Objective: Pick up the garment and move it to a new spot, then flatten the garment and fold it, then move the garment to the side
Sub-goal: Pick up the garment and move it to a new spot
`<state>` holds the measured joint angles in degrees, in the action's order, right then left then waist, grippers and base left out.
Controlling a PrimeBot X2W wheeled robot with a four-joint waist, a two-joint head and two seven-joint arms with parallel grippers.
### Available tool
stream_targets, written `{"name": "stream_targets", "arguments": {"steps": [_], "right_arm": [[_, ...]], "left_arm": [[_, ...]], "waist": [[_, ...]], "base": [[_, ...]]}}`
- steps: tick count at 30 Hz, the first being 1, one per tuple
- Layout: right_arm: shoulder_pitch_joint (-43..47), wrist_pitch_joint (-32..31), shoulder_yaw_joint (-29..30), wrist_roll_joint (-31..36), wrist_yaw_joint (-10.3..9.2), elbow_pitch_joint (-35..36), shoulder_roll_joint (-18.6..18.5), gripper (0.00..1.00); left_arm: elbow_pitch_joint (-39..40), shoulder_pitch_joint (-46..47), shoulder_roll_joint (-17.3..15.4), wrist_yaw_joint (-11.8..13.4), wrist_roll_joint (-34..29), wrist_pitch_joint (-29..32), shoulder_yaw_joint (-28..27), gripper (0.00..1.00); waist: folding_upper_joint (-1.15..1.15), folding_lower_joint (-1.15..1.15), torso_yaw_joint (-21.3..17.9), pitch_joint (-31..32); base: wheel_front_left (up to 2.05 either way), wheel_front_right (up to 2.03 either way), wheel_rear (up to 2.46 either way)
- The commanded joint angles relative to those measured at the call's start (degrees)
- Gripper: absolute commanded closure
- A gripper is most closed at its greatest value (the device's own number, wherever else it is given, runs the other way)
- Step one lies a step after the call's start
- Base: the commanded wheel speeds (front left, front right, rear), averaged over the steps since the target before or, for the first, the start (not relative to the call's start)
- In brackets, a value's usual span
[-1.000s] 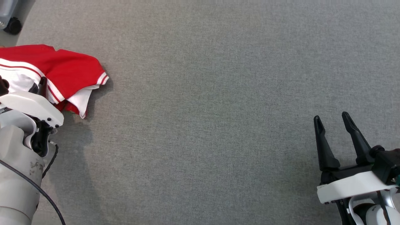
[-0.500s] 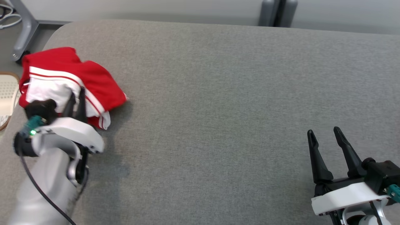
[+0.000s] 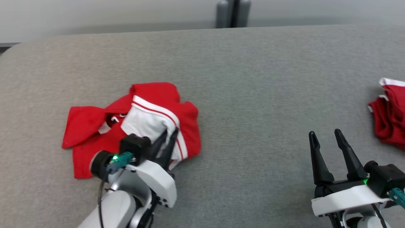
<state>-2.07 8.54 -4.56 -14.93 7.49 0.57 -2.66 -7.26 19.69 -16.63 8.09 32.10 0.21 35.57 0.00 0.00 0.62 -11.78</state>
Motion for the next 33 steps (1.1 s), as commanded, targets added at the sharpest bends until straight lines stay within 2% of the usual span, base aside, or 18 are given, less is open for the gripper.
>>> {"name": "stream_targets", "arguments": {"steps": [1, 9, 15, 16, 17, 22, 24, 30, 33], "right_arm": [[-0.7, 0.9, -0.3, -0.7, 0.02, -0.6, -0.3, 0.0], [-2.3, 3.5, -0.5, -2.6, 0.02, -3.3, -0.3, 0.0], [-2.9, 5.0, -0.9, -4.2, 0.02, -5.2, -0.3, 0.0], [-3.1, 5.3, -1.0, -4.3, 0.02, -5.5, -0.3, 0.0], [-3.2, 5.4, -1.1, -4.5, 0.02, -5.8, -0.3, 0.0], [-3.6, 5.9, -0.9, -4.5, 0.02, -6.3, -0.3, 0.0], [-4.0, 6.2, -0.6, -3.5, 0.02, -6.2, -0.3, 0.0], [-5.0, 6.4, -0.2, -1.8, 0.02, -5.8, -0.3, 0.0], [-5.7, 6.1, -0.1, -0.5, 0.02, -5.6, -0.3, 0.0]], "left_arm": [[1.2, -0.4, 0.1, -0.1, -0.6, 1.2, 1.1, 1.0], [1.6, 3.9, 2.5, -2.1, -1.8, 5.3, 5.5, 1.0], [-2.3, 7.4, 4.2, -4.7, -1.6, 7.1, 7.6, 1.0], [-2.9, 7.7, 4.5, -5.1, -1.4, 7.1, 7.9, 0.35], [-3.3, 8.2, 4.5, -5.5, -1.7, 6.8, 8.1, 0.0], [-3.0, 8.6, 5.4, -7.1, -0.9, 5.0, 8.4, 0.0], [-1.2, 8.9, 5.2, -7.8, -1.3, 3.2, 8.3, 0.0], [3.1, 6.9, 4.1, -5.8, -0.3, 1.3, 5.9, 0.0], [6.3, 5.8, 3.2, -4.0, 0.2, -0.5, 3.6, 0.0]], "waist": [[0.0, 0.0, -3.9, -1.2], [0.0, 0.0, -13.8, -4.4], [0.0, 0.0, -18.4, -6.5], [0.0, 0.0, -18.7, -6.7], [0.0, 0.0, -18.8, -6.8], [0.0, 0.0, -18.4, -6.9], [0.0, 0.0, -16.9, -6.5], [0.0, 0.0, -13.7, -4.9], [0.0, 0.0, -11.6, -4.0]], "base": [[0.0, 0.0, 0.0], [0.0, 0.0, 0.0], [0.0, 0.0, 0.0], [0.0, 0.0, 0.0], [0.0, 0.0, 0.0], [0.0, 0.0, 0.0], [0.0, 0.0, 0.0], [0.0, 0.0, 0.0], [0.0, 0.0, 0.0]]}}
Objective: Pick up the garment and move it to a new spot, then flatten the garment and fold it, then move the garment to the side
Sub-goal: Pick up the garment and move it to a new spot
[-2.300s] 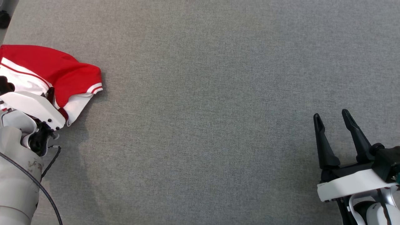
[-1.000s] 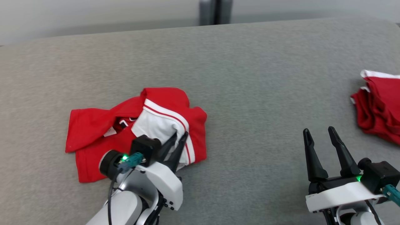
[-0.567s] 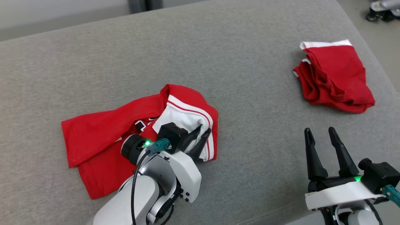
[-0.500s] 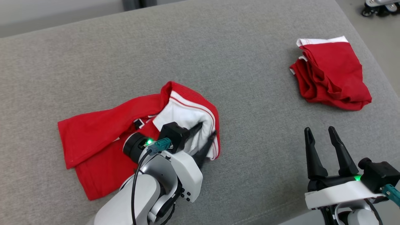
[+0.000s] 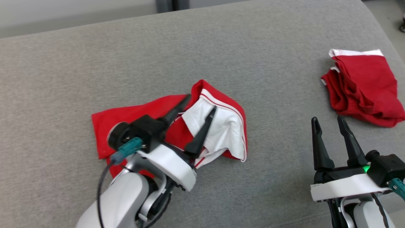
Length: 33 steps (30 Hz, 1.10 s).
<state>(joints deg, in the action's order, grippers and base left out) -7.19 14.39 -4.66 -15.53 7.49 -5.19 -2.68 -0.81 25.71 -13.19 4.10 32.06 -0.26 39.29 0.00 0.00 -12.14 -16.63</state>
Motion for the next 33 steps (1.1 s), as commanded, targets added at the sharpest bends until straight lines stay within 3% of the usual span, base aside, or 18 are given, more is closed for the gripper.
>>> {"name": "stream_targets", "arguments": {"steps": [1, 6, 13, 21, 33], "right_arm": [[-0.7, 0.1, 0.0, 0.5, 0.02, 0.2, -0.3, 0.0], [-1.3, -0.7, -0.4, 2.3, 0.02, 0.5, -0.3, 0.0], [-1.4, -1.7, -1.0, 4.2, 0.02, 0.1, -0.3, 0.0], [1.2, -2.0, -1.0, 5.5, 0.02, -1.2, -0.4, 0.0], [7.5, -3.7, 0.0, 6.0, 0.02, 0.1, -0.4, 0.0]], "left_arm": [[0.5, -0.8, -0.5, 0.8, 0.4, -0.6, -1.1, 0.0], [2.9, -3.0, -2.8, 4.8, 0.9, -4.3, -6.6, 0.0], [2.0, -6.4, -6.5, 8.1, 2.2, -10.6, -15.0, 0.0], [-0.8, -14.1, -10.2, 9.6, 2.1, -14.3, -22.4, 0.0], [2.1, -26.1, -12.0, 11.3, 0.4, -14.7, -23.9, 0.0]], "waist": [[0.0, 0.0, 1.9, 1.1], [0.0, 0.0, 5.2, 2.3], [0.0, 0.0, 8.5, 4.3], [0.0, 0.0, 10.9, 8.4], [0.0, 0.0, 11.2, 13.5]], "base": [[0.0, 0.0, 0.0], [0.0, 0.0, 0.0], [0.0, 0.0, 0.0], [0.0, 0.0, 0.0], [0.0, 0.0, 0.0]]}}
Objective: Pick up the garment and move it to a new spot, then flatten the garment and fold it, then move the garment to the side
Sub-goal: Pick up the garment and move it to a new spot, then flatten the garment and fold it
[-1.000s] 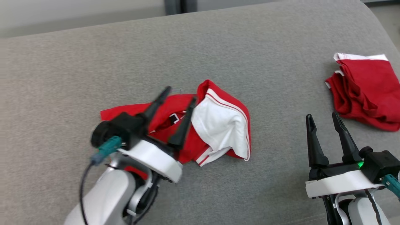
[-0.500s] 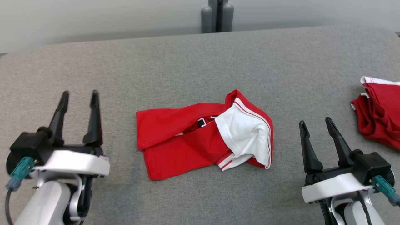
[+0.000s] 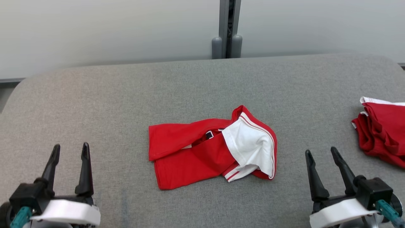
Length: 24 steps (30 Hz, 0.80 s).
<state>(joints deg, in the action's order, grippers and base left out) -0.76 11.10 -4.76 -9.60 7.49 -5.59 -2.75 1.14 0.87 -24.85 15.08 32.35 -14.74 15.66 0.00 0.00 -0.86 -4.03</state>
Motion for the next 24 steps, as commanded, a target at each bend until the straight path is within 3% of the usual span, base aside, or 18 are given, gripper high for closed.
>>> {"name": "stream_targets", "arguments": {"steps": [1, 24], "right_arm": [[1.6, -0.4, 0.1, 0.0, 0.02, 0.7, -0.3, 0.0], [4.1, -3.3, -0.7, -0.2, 0.02, 4.0, -0.2, 0.0]], "left_arm": [[0.2, -2.0, -0.6, 0.4, 0.0, -0.2, -0.2, 0.0], [2.0, -3.6, -0.9, 0.2, 0.8, 1.8, 1.4, 0.0]], "waist": [[0.0, 0.0, -0.1, 1.3], [0.0, 0.0, 1.3, 3.4]], "base": [[0.0, 0.0, 0.0], [0.0, 0.0, 0.0]]}}
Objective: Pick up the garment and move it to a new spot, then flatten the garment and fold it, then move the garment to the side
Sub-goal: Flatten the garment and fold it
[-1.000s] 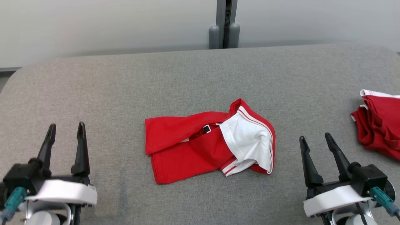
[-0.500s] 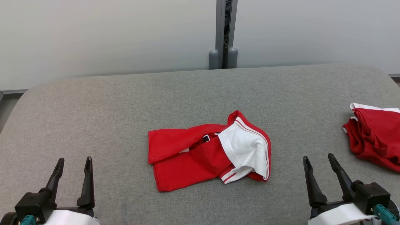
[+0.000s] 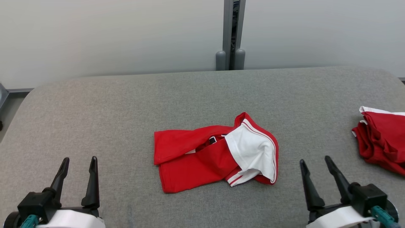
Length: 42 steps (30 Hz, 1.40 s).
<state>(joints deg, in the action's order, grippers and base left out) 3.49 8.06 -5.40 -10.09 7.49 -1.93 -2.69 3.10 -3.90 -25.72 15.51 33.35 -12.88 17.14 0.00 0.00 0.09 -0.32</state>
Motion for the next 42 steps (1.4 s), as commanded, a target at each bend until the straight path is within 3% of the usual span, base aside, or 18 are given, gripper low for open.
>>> {"name": "stream_targets", "arguments": {"steps": [1, 19, 30, 31, 33, 34, 42], "right_arm": [[-0.7, -0.7, -0.7, 0.6, 0.02, 0.3, -0.4, 0.0], [-16.5, -13.0, -21.8, 6.8, 0.02, -5.2, -12.9, 0.0], [-27.7, -19.3, -30.5, 8.4, 0.01, -12.7, -15.3, 0.0], [-28.2, -19.8, -30.8, 8.3, 0.02, -13.1, -15.4, 0.47], [-28.7, -20.2, -30.3, 8.4, 0.02, -13.5, -15.4, 0.86], [-28.7, -20.3, -29.7, 8.2, 0.01, -13.6, -15.3, 1.0], [-25.2, -20.0, -24.4, 7.8, 0.01, -10.1, -14.0, 1.0]], "left_arm": [[-0.1, 1.4, 0.1, -0.3, -0.1, -0.1, -0.1, 0.0], [-5.6, 9.2, 5.0, -4.4, -0.6, -1.0, 4.6, 0.0], [-9.6, 13.0, 7.1, -7.3, -1.3, -1.9, 4.1, 0.0], [-9.9, 13.1, 7.2, -7.4, -1.5, -2.0, 4.1, 0.0], [-10.4, 13.6, 7.7, -7.9, -1.6, -2.1, 3.9, 0.0], [-10.7, 13.8, 7.8, -8.0, -1.7, -2.1, 3.7, 0.0], [-11.6, 14.1, 8.6, -9.4, -2.9, -2.2, 2.0, 0.0]], "waist": [[0.0, 0.0, 0.6, -0.5], [0.0, 0.0, 7.0, -7.9], [0.0, 0.0, 7.9, -11.0], [0.0, 0.0, 7.9, -11.2], [0.0, 0.0, 8.0, -11.5], [0.0, 0.0, 7.9, -11.7], [0.0, 0.0, 6.2, -12.3]], "base": [[0.0, 0.0, 0.0], [0.0, 0.0, 0.0], [0.0, 0.0, 0.0], [0.0, 0.0, 0.0], [0.0, 0.0, 0.0], [0.0, 0.0, 0.0], [0.0, 0.0, 0.0]]}}
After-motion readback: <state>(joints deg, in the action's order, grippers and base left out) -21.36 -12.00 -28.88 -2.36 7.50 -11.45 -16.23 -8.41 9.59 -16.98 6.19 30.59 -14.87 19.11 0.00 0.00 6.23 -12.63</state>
